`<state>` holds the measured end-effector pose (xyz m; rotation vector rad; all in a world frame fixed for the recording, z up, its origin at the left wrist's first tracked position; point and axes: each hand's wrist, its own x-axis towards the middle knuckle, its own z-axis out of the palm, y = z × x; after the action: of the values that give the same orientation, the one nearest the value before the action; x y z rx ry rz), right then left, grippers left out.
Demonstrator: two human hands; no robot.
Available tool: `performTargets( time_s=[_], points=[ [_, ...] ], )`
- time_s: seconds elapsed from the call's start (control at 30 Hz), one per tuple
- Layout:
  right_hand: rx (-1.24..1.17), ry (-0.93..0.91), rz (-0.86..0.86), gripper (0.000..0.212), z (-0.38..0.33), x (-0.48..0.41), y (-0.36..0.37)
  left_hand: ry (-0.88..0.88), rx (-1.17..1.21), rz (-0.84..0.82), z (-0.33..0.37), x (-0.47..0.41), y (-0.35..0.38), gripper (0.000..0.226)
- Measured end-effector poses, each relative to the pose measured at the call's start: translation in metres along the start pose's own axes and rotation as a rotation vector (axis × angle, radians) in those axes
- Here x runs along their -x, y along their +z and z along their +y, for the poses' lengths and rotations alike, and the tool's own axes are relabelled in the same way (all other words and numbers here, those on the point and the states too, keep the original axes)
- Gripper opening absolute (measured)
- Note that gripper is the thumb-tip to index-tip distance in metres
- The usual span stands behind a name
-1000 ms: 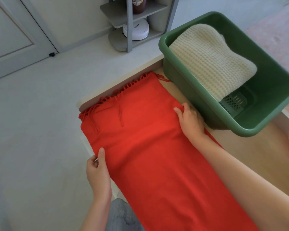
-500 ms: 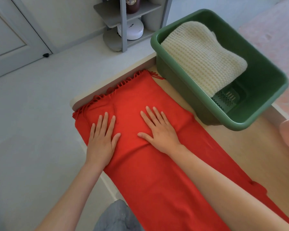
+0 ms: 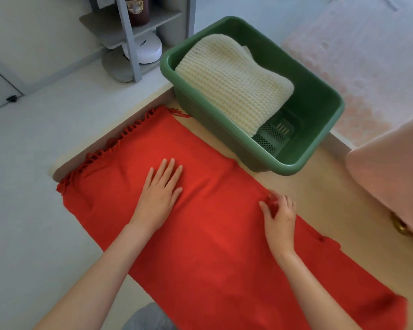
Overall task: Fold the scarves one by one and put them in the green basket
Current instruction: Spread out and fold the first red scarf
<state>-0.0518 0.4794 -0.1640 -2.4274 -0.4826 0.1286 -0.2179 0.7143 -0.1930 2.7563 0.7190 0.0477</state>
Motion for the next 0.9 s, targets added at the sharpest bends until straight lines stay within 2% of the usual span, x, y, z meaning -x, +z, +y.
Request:
performTargets(
  time_s=[0.27, 0.43, 0.53, 0.67, 0.73, 0.8, 0.9],
  points=[
    [-0.006, 0.038, -0.167, 0.017, 0.008, -0.031, -0.010, 0.065, -0.059, 0.020, -0.009, -0.017, 0.005, 0.062],
    [0.004, 0.162, -0.354, 0.041, 0.007, -0.045, -0.025, 0.049, -0.065, 0.058, -0.005, -0.016, 0.005, 0.058],
    [0.045, 0.134, -0.459, 0.028, 0.008, -0.051, -0.028, 0.055, -0.068, 0.059, -0.005, -0.016, 0.005, 0.058],
    [-0.164, 0.165, -0.415, 0.028, 0.009, -0.052, -0.034, 0.046, -0.067, 0.053, -0.005, -0.016, 0.004, 0.058],
    [-0.193, 0.204, -0.410, 0.029, 0.012, -0.054, -0.036, 0.050, -0.066, 0.051, -0.006, -0.016, 0.004, 0.058],
    [-0.113, 0.204, -0.444, 0.033, 0.016, -0.058, -0.041, 0.059, -0.060, 0.050, -0.008, -0.016, 0.003, 0.058],
    [0.207, 0.113, -0.530, 0.048, 0.018, -0.061, -0.045, 0.070, -0.060, 0.045, -0.009, -0.017, 0.003, 0.058]
  ],
)
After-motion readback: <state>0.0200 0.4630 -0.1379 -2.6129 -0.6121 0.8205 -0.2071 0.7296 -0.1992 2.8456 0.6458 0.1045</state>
